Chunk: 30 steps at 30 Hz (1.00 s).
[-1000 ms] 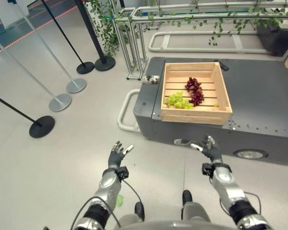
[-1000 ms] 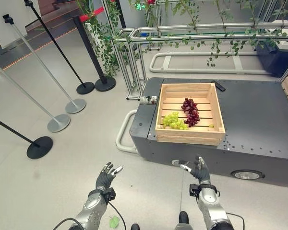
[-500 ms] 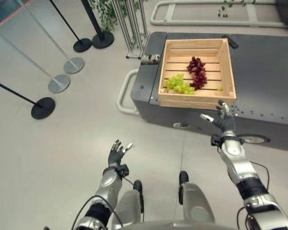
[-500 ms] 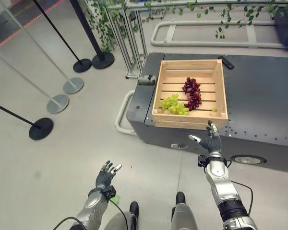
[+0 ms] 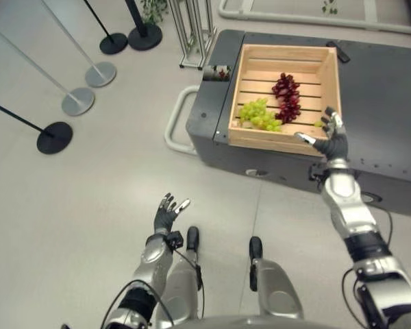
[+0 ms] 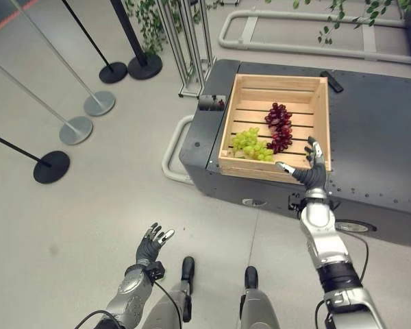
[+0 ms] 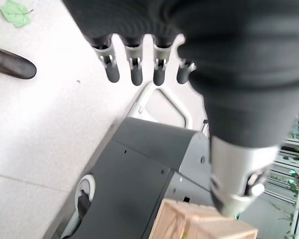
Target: Pick up the fruits from the basket on one side to the basket on the other side
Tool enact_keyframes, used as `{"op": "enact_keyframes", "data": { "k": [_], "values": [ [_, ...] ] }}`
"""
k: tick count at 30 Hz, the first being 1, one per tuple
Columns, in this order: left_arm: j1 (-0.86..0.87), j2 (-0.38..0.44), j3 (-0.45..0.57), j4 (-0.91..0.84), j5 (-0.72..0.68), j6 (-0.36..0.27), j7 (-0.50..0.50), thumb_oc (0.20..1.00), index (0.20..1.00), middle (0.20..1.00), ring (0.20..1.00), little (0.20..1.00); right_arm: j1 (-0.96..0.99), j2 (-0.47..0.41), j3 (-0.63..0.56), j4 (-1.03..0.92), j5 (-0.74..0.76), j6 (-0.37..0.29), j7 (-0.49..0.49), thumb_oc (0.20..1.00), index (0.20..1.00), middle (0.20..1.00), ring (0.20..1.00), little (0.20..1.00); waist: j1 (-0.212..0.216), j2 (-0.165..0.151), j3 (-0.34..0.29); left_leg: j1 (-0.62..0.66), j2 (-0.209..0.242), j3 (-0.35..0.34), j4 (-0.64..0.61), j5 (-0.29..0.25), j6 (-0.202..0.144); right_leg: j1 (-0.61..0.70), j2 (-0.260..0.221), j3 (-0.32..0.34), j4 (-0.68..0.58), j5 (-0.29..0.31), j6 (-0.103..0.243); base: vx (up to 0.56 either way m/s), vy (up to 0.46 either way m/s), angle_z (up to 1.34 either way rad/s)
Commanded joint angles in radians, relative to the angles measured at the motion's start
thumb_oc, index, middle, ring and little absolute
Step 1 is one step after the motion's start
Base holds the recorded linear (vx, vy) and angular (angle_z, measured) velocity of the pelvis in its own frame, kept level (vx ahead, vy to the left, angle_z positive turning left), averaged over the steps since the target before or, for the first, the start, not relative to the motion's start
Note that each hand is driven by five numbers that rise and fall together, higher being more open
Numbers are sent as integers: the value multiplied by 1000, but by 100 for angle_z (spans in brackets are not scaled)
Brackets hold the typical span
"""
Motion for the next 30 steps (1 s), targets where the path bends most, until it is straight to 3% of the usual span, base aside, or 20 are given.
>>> {"op": "enact_keyframes", "data": {
  "k": [1, 10, 13, 14, 15, 16, 17, 18, 19, 20, 21, 22, 24, 26, 30],
  "values": [
    [29, 46, -23, -106, 48, -35, 4, 1000, 1000, 1000, 1000, 1000, -136, -51, 74, 52, -12, 4, -13, 1000, 1000, 1000, 1000, 1000, 34, -69, -61, -93, -19, -29, 60, -38, -69, 147, -4, -32, -54, -206, 18, 71, 199, -37],
    [2, 98, -81, -136, 67, -42, 31, 1000, 1000, 1000, 1000, 1000, -425, -168, 211, 401, 30, 60, -17, 1000, 1000, 1000, 1000, 1000, 71, -122, -57, -108, -57, 40, 48, -60, -25, 92, -92, -32, -17, -177, 87, 87, 192, 4],
    [-10, 115, -92, -163, 86, -37, 39, 1000, 1000, 1000, 1000, 1000, -464, -191, 229, 464, 34, 73, -13, 1000, 1000, 1000, 1000, 1000, 76, -130, -37, -106, -77, 46, 53, -89, 9, 24, -126, -24, 136, -172, 115, 76, 219, -4],
    [-24, 134, -94, -186, 103, -32, 47, 1000, 1000, 1000, 1000, 1000, -472, -194, 221, 489, 52, 76, -18, 1000, 1000, 1000, 1000, 1000, 66, -130, 5, -82, -85, 40, 53, -110, 35, -59, -129, -7, 327, -132, 123, 40, 162, -14],
    [-24, 134, -94, -187, 103, -32, 48, 1000, 1000, 1000, 1000, 1000, -474, -194, 221, 491, 53, 75, -18, 1000, 1000, 1000, 1000, 1000, 68, -132, 7, -82, -87, 42, 54, -110, 35, -65, -131, -3, 338, -137, 123, 31, 150, -19],
    [-26, 142, -92, -189, 106, -30, 51, 1000, 1000, 1000, 1000, 1000, -479, -197, 223, 501, 57, 76, -19, 1000, 1000, 1000, 1000, 1000, 64, -130, 26, -70, -87, 38, 50, -113, 39, -97, -122, 2, 397, -111, 122, 31, 65, -5],
    [-42, 154, -100, -184, 110, -34, 61, 1000, 1000, 1000, 1000, 1000, -516, -205, 238, 544, 72, 76, -29, 1000, 1000, 1000, 1000, 1000, 54, -119, 47, -62, -85, 21, 28, -110, 39, -201, -76, 47, 451, -93, 111, 37, 63, 6],
    [-44, 153, -99, -183, 110, -34, 61, 1000, 1000, 1000, 1000, 1000, -521, -205, 241, 548, 73, 74, -28, 1000, 1000, 1000, 1000, 1000, 55, -119, 47, -64, -85, 22, 28, -110, 39, -206, -76, 49, 456, -94, 110, 115, 5, 14],
    [-63, 158, -102, -179, 99, -40, 70, 1000, 1000, 1000, 1000, 1000, -540, -209, 242, 591, 85, 78, -32, 1000, 1000, 1000, 1000, 1000, 59, -122, 47, -69, -87, 25, 10, -113, 33, -263, -105, 28, 338, -80, 106, 97, -23, 6],
    [-64, 158, -102, -178, 98, -40, 70, 1000, 1000, 1000, 1000, 1000, -543, -209, 244, 594, 86, 78, -31, 1000, 1000, 1000, 1000, 1000, 57, -121, 47, -68, -87, 24, 8, -113, 33, -259, -105, 25, 332, -79, 107, 199, -121, -10],
    [-69, 153, -109, -178, 95, -40, 77, 1000, 1000, 1000, 1000, 1000, -530, -213, 238, 627, 85, 80, -34, 1000, 1000, 1000, 1000, 1000, 46, -144, 47, -68, -104, 29, 3, -117, 21, -273, -138, -15, 130, -31, 123, 124, -95, -7],
    [-68, 153, -110, -178, 95, -40, 78, 1000, 1000, 1000, 1000, 1000, -529, -212, 237, 627, 85, 80, -34, 1000, 1000, 1000, 1000, 1000, 45, -141, 47, -64, -102, 26, 3, -119, 21, -260, -136, -21, 114, -26, 123, 162, -143, 6],
    [-48, 141, -126, -171, 98, -41, 79, 1000, 1000, 1000, 1000, 1000, -471, -230, 223, 681, 103, 73, -50, 1000, 1000, 1000, 1000, 1000, 15, -133, 47, -86, -116, -1, 20, -129, 23, -289, -79, 82, 82, -29, 128, 73, -83, 35],
    [-49, 134, -121, -189, 79, -54, 81, 1000, 1000, 1000, 1000, 1000, -484, -252, 209, 711, 115, 75, -48, 1000, 1000, 1000, 1000, 1000, 24, -148, 47, -113, -125, 7, 27, -122, 18, -278, -86, 53, 40, -4, 125, 9, -53, 72],
    [-53, 121, -127, -212, 82, -51, 83, 1000, 1000, 1000, 1000, 1000, -501, -284, 189, 747, 141, 77, -53, 1000, 1000, 1000, 1000, 1000, 26, -139, 47, -134, -117, 17, 17, -111, 11, -274, -95, 39, 16, 8, 122, 12, -64, 6]
  ]
}}
